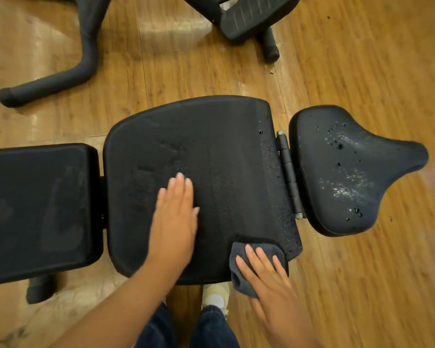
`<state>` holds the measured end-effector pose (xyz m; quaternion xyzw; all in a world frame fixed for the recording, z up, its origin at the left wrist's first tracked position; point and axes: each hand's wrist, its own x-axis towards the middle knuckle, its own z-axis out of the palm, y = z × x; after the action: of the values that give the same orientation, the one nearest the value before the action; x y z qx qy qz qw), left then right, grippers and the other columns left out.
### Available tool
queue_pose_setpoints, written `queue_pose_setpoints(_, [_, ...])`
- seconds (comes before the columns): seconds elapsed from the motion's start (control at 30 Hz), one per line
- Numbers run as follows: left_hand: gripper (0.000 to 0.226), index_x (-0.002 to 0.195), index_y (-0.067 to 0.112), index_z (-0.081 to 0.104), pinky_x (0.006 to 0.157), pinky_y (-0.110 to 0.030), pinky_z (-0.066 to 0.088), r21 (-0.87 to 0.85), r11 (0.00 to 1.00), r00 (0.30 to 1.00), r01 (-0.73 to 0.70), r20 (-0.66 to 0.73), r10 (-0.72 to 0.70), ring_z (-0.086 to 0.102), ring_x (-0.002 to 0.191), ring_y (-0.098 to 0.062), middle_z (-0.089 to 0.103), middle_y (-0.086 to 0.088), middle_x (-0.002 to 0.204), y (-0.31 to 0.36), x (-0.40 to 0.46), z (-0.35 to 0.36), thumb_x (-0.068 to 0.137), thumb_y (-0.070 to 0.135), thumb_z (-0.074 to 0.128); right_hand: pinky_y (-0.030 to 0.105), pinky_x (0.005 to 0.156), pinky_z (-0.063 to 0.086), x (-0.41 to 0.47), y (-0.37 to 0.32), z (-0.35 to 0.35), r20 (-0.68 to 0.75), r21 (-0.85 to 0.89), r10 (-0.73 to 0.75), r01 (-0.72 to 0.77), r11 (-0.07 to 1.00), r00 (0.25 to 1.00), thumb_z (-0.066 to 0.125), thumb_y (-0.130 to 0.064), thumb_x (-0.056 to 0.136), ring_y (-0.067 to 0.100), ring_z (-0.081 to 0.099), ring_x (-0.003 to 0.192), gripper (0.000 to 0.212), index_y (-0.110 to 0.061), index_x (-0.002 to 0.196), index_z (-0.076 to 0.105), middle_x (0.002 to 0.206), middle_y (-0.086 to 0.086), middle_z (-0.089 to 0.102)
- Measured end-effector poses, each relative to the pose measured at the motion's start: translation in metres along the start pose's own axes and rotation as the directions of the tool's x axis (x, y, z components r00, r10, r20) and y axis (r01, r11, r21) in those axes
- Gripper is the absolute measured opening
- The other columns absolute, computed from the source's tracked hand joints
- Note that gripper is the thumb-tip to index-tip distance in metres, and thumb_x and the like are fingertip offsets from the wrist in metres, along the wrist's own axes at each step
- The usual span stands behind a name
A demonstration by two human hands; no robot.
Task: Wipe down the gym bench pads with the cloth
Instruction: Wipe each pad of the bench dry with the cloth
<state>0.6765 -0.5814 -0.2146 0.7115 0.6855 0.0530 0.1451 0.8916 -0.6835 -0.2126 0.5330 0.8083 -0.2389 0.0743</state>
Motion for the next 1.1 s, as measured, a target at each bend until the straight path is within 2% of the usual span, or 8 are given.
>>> queue_pose_setpoints(0.13, [0.052, 0.138, -0.002, 0.039, 0.113, -0.043, 0.024, -0.003, 0.999, 0.999, -0.039, 0.017, 0.039, 0.037, 0.134, -0.03, 0.039, -0.02, 0.145, 0.051, -0.001, 0.022, 0.094, 0.024, 0.028, 0.033, 0.11, 0.01, 0.005, -0.002, -0.001, -0.038, 0.049, 0.036, -0.034, 0.998, 0.999, 0.039, -0.03, 0.072, 0.011, -0.001, 0.144, 0.084, -0.027, 0.148, 0.006, 0.157, -0.007, -0.002])
queue_pose_setpoints(0.33, [0.057, 0.139, -0.003, 0.036, 0.113, -0.038, 0.012, 0.027, 0.999, 0.997, -0.045, 0.065, 0.043, 0.03, 0.138, -0.029, 0.034, -0.02, 0.147, 0.053, 0.0, 0.041, 0.101, 0.029, 0.008, 0.032, 0.112, 0.01, 0.036, 0.011, -0.016, -0.085, 0.197, 0.133, -0.114, 0.974, 0.988, 0.035, -0.028, 0.084, 0.005, 0.002, 0.142, 0.068, -0.035, 0.147, 0.011, 0.152, -0.003, 0.027])
queue_pose_setpoints(0.5, [0.056, 0.139, -0.002, 0.036, 0.114, -0.036, 0.01, 0.032, 0.998, 0.998, -0.05, 0.031, 0.049, 0.023, 0.138, -0.025, 0.035, -0.018, 0.147, 0.052, 0.001, 0.039, 0.093, 0.028, 0.028, 0.028, 0.116, -0.003, 0.08, 0.033, -0.045, -0.105, 0.258, 0.12, -0.09, 0.962, 0.987, 0.023, -0.032, 0.093, -0.001, -0.006, 0.141, 0.053, -0.038, 0.144, 0.009, 0.154, -0.016, 0.003])
queue_pose_setpoints(0.63, [0.058, 0.139, -0.001, 0.034, 0.114, -0.038, 0.009, 0.039, 0.999, 0.998, -0.033, 0.062, 0.03, 0.027, 0.138, -0.027, 0.035, -0.019, 0.147, 0.053, 0.0, 0.039, 0.092, 0.03, 0.027, 0.027, 0.115, -0.008, 0.125, 0.043, -0.062, -0.145, 0.259, 0.155, -0.114, 0.959, 0.977, 0.035, -0.021, 0.099, 0.001, -0.012, 0.14, 0.056, -0.035, 0.144, 0.004, 0.151, -0.017, -0.007])
queue_pose_setpoints(0.73, [0.058, 0.139, -0.002, 0.033, 0.114, -0.039, 0.009, 0.047, 0.998, 0.997, -0.043, 0.07, 0.039, 0.025, 0.137, -0.027, 0.036, -0.019, 0.146, 0.053, 0.0, 0.041, 0.09, 0.031, 0.027, 0.027, 0.114, -0.01, 0.165, 0.052, -0.074, -0.214, 0.237, 0.167, -0.114, 0.965, 0.962, 0.037, -0.018, 0.099, 0.004, -0.012, 0.14, 0.057, -0.031, 0.146, 0.007, 0.151, -0.014, -0.006])
queue_pose_setpoints(0.83, [0.058, 0.138, -0.002, 0.036, 0.114, -0.039, 0.01, 0.046, 0.997, 0.996, -0.054, 0.067, 0.051, 0.025, 0.137, -0.028, 0.038, -0.02, 0.145, 0.052, 0.001, 0.041, 0.091, 0.03, 0.028, 0.03, 0.114, -0.007, 0.209, 0.064, -0.088, -0.262, 0.275, 0.174, -0.1, 0.956, 0.949, 0.035, -0.016, 0.099, 0.005, -0.008, 0.139, 0.053, -0.027, 0.147, 0.016, 0.156, -0.004, 0.005])
queue_pose_setpoints(0.97, [0.057, 0.139, -0.003, 0.037, 0.114, -0.041, 0.015, 0.043, 0.998, 0.997, -0.049, 0.062, 0.046, 0.024, 0.138, -0.029, 0.035, -0.02, 0.147, 0.054, 0.001, 0.041, 0.1, 0.03, 0.011, 0.035, 0.115, -0.004, 0.257, 0.079, -0.108, -0.302, 0.262, 0.161, -0.081, 0.962, 0.94, 0.031, -0.017, 0.1, 0.015, -0.002, 0.143, 0.05, -0.024, 0.147, 0.019, 0.157, 0.002, 0.008])
queue_pose_setpoints(1.1, [0.059, 0.14, -0.003, 0.035, 0.113, -0.042, 0.016, 0.042, 0.998, 0.997, -0.053, 0.06, 0.051, 0.024, 0.139, -0.029, 0.035, -0.02, 0.147, 0.053, 0.0, 0.041, 0.101, 0.03, 0.007, 0.036, 0.115, -0.003, 0.265, 0.086, -0.113, -0.306, 0.252, 0.141, -0.063, 0.966, 0.942, 0.032, -0.017, 0.1, 0.017, -0.002, 0.144, 0.049, -0.022, 0.148, 0.019, 0.157, 0.002, 0.007])
